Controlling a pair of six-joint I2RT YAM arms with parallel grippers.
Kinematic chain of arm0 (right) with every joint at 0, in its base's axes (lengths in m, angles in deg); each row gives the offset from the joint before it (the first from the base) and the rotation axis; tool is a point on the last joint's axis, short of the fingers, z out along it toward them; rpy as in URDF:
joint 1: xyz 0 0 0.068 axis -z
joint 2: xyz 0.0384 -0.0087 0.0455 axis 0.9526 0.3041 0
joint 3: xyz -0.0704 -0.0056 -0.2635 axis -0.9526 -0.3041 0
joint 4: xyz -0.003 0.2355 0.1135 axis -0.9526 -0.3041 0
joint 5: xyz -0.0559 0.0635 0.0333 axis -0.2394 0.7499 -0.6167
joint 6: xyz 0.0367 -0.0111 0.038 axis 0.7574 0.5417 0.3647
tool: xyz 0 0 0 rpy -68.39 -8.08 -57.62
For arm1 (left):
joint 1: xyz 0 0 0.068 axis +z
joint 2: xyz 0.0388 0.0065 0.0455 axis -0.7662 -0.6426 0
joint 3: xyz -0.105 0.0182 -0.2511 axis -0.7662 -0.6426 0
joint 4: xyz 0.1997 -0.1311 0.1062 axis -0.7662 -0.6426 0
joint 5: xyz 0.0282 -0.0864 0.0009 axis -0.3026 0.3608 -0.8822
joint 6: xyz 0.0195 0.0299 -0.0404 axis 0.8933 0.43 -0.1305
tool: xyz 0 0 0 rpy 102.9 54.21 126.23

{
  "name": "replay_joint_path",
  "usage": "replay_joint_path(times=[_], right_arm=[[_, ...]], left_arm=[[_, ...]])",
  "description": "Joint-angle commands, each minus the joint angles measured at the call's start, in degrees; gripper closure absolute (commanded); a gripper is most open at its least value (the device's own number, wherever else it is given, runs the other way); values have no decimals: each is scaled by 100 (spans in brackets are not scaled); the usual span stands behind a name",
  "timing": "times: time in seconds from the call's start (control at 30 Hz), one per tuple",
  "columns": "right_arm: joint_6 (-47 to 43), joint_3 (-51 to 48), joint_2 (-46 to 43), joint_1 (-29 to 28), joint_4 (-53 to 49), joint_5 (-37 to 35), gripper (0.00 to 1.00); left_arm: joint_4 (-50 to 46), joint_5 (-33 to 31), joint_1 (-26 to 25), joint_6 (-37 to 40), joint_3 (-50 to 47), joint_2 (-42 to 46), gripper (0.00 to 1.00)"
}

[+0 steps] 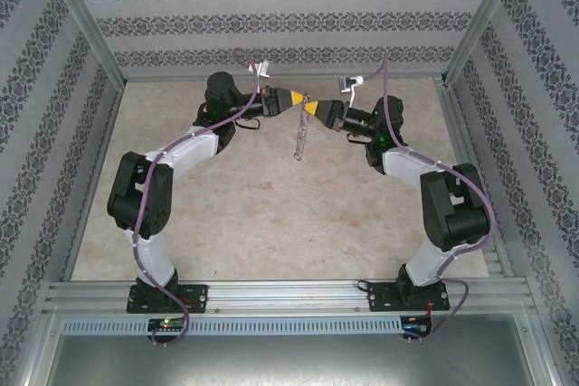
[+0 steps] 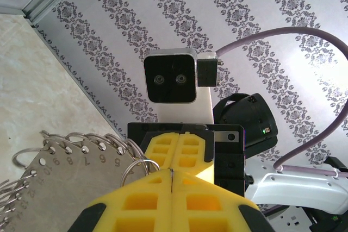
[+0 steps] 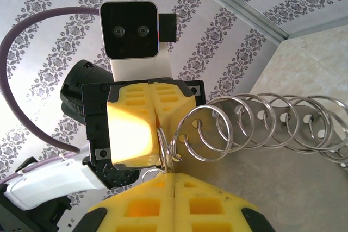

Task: Put the keys on the keyring

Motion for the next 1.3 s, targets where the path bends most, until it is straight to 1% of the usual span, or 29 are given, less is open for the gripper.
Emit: replay_joint_path(times=[0.0,0.07,0.1,0.13,0.17,0.2,0.23,0.37,0.47,0.83,0.97,1.27], right_arm=[[-48,-6,-54,-248,196,354,100],[-58,-39,-100,-231,190,413,100],[-66,-89,-148,-191,182,442,93],[-79,-141,-220,-142,152,435,79],[-109,-224,-314,-44,122,415,70],[-135,-308,-408,60,88,404,65],[-136,-363,-485,159,76,398,63],[-114,-426,-702,534,21,325,62],[-102,-263,-679,600,-11,250,61],[115,473,-55,199,146,-13,62],[122,489,17,121,181,-36,63],[84,292,-22,-8,223,-22,67]], left_arm=[[443,-18,-62,-54,-32,-73,100],[446,-4,-58,-59,-33,-79,100],[449,3,-61,-58,-33,-76,100],[450,9,-55,-58,-33,-64,100],[446,17,-55,-55,-33,-54,100],[452,25,-62,-50,-33,-61,100],[449,34,-54,-44,-33,-62,100],[482,68,-56,-83,-25,-66,100],[509,94,-60,-104,-9,-63,100],[506,114,-60,-132,-7,-24,100],[484,97,-58,-128,2,-10,100],[470,79,-63,-116,20,-18,100]])
